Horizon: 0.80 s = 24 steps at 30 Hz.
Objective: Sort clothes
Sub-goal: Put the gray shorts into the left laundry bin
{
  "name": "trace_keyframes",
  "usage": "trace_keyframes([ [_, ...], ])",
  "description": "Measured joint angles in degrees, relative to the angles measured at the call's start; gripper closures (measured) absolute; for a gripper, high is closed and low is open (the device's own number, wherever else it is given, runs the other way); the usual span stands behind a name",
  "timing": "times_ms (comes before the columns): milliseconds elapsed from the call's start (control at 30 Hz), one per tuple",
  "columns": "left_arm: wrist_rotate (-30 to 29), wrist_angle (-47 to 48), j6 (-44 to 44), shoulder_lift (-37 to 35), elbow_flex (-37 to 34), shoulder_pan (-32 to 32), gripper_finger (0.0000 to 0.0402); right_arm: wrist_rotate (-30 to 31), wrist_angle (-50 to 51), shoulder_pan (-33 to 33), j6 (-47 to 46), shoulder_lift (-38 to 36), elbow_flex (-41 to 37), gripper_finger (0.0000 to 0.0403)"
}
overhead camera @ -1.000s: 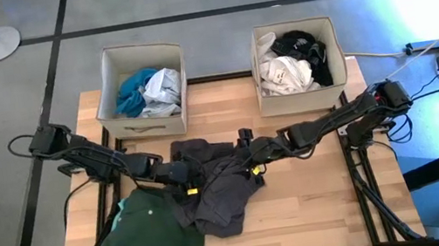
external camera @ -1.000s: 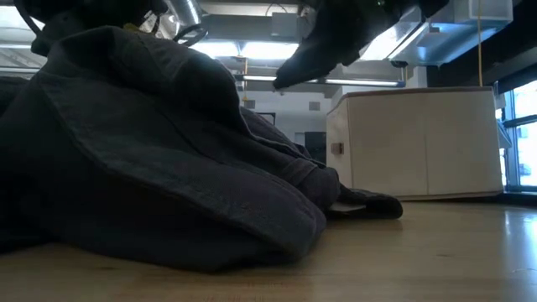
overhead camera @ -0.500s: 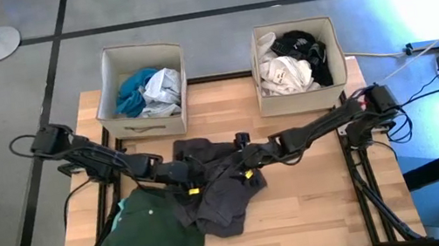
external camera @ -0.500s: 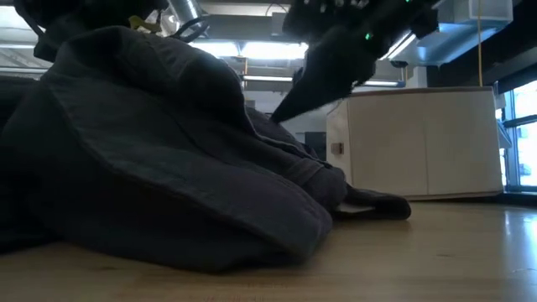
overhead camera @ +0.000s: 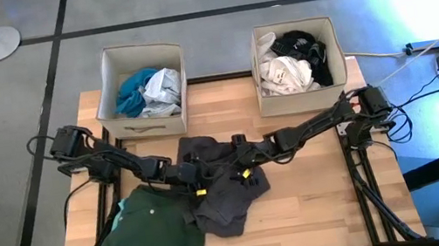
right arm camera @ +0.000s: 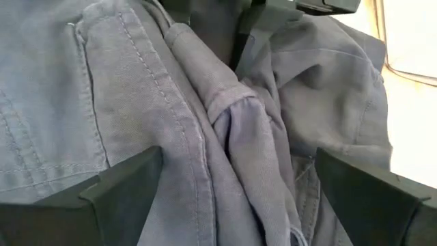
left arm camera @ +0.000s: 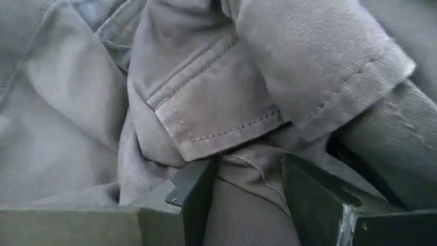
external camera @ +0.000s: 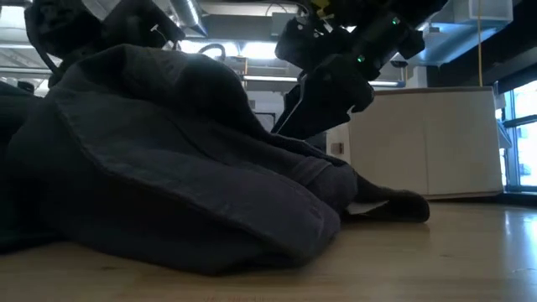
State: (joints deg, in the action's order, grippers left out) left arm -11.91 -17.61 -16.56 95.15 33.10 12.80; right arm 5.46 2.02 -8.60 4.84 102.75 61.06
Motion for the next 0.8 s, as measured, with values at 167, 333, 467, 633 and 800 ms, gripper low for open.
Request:
trace_keyframes([
  [167, -0.1, -1.3, 0.5, 0.1, -0.1, -0.1, 0.0239, 0.3, 0.3, 0.1, 0.0, 0.3, 0.0, 0.0017],
  [333, -0.3, -2.0, 1.0, 0.0, -0.2, 0.0, 0.0239, -2.9, -1.0, 2.0, -0.9, 3.8, 0.0, 0.0018],
  [467, -0.3, -2.8, 0.2, 0.0, -0.2, -0.2, 0.0239, -4.6, -3.5, 2.4, -1.7, 7.7, 0.0, 0.0018],
  [633, -0.6, -4.9, 0.4, 0.0, -0.3, -0.3, 0.0239, -4.1, -8.5, 2.3, -1.7, 11.7, 0.1, 0.0019],
  [800, -0.6, -5.2, 0.5, 0.0, -0.3, -0.5, 0.0239, -4.0, -9.7, 2.4, -4.0, 13.4, 0.2, 0.0059],
])
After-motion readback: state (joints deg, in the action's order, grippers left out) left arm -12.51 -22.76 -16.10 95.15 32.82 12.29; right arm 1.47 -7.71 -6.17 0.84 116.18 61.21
